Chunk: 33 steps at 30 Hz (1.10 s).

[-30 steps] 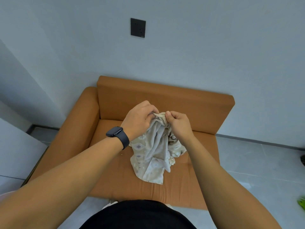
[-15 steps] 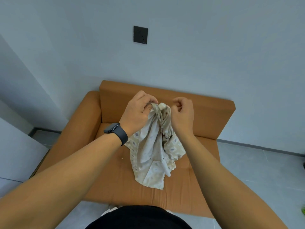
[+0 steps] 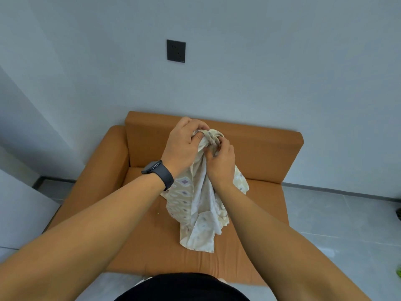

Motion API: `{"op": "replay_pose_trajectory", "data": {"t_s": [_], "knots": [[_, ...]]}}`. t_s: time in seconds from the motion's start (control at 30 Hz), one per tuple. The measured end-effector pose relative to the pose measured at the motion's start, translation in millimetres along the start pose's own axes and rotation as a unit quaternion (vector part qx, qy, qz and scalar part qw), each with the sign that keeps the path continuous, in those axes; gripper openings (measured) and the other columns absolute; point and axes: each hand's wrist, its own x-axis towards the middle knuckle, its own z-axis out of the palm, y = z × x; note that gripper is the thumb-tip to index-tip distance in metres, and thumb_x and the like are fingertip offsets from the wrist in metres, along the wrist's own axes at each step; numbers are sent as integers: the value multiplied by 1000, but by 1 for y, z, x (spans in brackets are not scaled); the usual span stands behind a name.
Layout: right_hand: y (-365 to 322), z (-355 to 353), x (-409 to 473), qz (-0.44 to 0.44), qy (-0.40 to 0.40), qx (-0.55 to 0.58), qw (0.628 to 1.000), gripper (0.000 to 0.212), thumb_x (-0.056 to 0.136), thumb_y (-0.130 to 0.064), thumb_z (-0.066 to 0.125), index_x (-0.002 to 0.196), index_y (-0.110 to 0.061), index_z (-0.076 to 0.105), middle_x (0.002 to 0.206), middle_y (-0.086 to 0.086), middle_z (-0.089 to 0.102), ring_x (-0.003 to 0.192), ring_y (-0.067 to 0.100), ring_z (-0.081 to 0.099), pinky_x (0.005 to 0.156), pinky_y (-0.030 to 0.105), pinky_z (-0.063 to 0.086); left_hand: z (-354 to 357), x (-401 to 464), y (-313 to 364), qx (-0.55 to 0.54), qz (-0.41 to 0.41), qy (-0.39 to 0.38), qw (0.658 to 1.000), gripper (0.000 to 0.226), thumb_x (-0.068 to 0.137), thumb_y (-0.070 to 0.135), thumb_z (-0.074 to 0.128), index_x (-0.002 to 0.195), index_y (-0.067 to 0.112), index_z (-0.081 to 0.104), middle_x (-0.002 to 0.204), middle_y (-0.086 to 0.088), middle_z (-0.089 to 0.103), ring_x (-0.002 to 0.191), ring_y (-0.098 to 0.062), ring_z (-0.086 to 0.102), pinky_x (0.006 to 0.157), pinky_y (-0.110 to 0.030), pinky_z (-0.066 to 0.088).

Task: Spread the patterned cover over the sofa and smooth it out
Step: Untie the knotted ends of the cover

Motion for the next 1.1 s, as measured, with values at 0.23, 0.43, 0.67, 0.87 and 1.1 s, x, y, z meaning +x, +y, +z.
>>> {"op": "replay_pose_trajectory", "data": {"t_s": [0.23, 0.43, 0.67, 0.87, 1.1], "knots": [[10, -12, 9, -4, 17, 15, 1000, 33, 88, -2, 53, 119, -15, 51, 118, 2, 54, 101, 24, 54, 80, 40, 50, -10, 12, -3, -2, 2, 31, 1000, 22, 97, 5, 59, 103, 20, 75, 102, 1, 61, 93, -1, 57, 81, -6, 40], [19, -22, 13, 84, -32, 67, 994, 41, 90, -2, 56, 127, -18, 48, 106, -3, 62, 92, 15, 62, 81, 35, 55, -13, 13, -23, 39, 6, 35, 999, 22, 98, 7, 59, 105, 21, 75, 98, 8, 57, 86, 2, 55, 76, -12, 43], [5, -36, 5, 85, -85, 103, 987, 11, 102, -18, 61, 106, -19, 71, 84, 0, 72, 62, 7, 59, 56, 18, 49, -24, 4, -64, 145, -124, 65, 979, 17, 94, 37, 68, 107, 27, 62, 106, 5, 51, 89, -20, 57, 69, -39, 51], [-30, -33, 3, 60, -39, 123, 990, 14, 98, -26, 69, 88, -21, 78, 75, 3, 75, 50, 4, 56, 51, 16, 46, -6, -30, -43, 48, -281, 80, 955, 53, 86, 71, 58, 76, 23, 39, 66, 6, 45, 58, -20, 44, 53, -35, 36], [-42, -28, 1, 102, -32, 119, 987, 33, 94, -40, 73, 67, -20, 74, 52, -6, 63, 47, 9, 51, 56, 32, 46, 6, -23, -27, -45, -232, 33, 971, 60, 100, 60, 50, 58, 19, 40, 51, 8, 40, 50, -13, 39, 52, -32, 31]]}}
